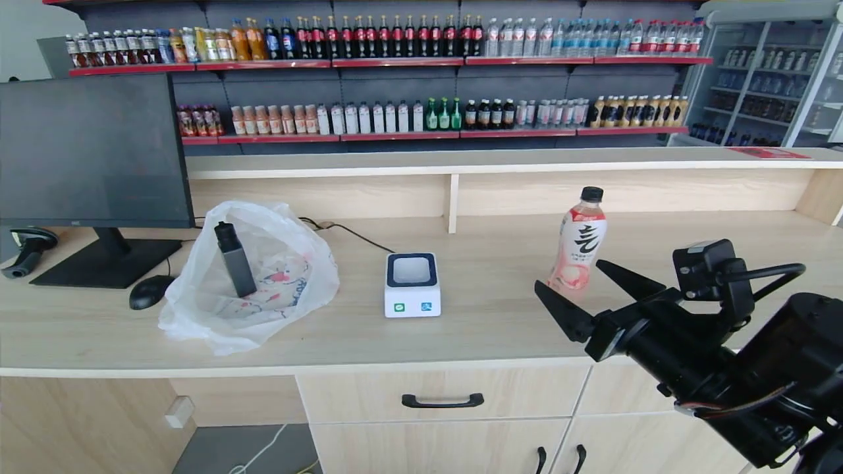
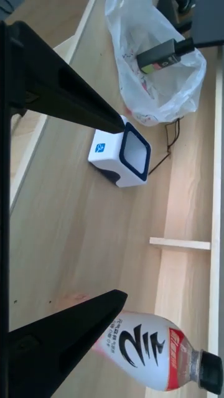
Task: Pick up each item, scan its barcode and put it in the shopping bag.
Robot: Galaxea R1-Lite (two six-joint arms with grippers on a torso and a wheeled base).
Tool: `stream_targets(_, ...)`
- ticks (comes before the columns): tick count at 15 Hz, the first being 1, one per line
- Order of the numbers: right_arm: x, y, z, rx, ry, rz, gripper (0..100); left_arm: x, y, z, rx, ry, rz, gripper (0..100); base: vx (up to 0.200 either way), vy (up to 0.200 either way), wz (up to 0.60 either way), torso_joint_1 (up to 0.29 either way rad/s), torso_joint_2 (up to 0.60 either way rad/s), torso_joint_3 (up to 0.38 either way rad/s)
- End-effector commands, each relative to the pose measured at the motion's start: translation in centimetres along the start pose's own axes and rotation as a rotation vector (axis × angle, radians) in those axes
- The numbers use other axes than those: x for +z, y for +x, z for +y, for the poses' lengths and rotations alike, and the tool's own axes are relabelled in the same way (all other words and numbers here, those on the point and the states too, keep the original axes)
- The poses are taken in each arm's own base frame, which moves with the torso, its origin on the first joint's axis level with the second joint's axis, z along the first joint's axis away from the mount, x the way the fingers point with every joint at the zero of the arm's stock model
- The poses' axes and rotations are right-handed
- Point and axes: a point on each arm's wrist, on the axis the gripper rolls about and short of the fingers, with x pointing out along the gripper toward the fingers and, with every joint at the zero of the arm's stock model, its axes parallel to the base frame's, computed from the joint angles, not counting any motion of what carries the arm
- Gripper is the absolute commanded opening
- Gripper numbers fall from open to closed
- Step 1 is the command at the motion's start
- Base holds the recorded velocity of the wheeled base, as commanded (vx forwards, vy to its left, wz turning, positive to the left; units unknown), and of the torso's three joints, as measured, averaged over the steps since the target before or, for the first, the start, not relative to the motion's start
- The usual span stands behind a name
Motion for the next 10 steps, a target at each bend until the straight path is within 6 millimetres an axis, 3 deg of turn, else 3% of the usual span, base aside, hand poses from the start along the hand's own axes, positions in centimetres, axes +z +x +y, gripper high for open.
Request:
stream_targets(1,-0.16,0.07,0.03,0.001,0.000,0.006,100,0.00,0.00,0.00,0.001,0.000,-0.001,100,0.000,-0.200,0.00,0.002,0.00,0.002)
stream_targets(9,-0.21,-0.25,0.00,0.001,-0.001,0.012,100,0.00,0.00,0.00,0.001,0.001,-0.001,100,0.000,-0.200,0.00,0.002,0.00,0.004)
stream_targets(10,-0.14,-0.36,-0.01,0.001,-0.001,0.010,100,0.00,0.00,0.00,0.001,0.001,-0.001,100,0.000,0.000,0.00,0.000,0.00,0.000)
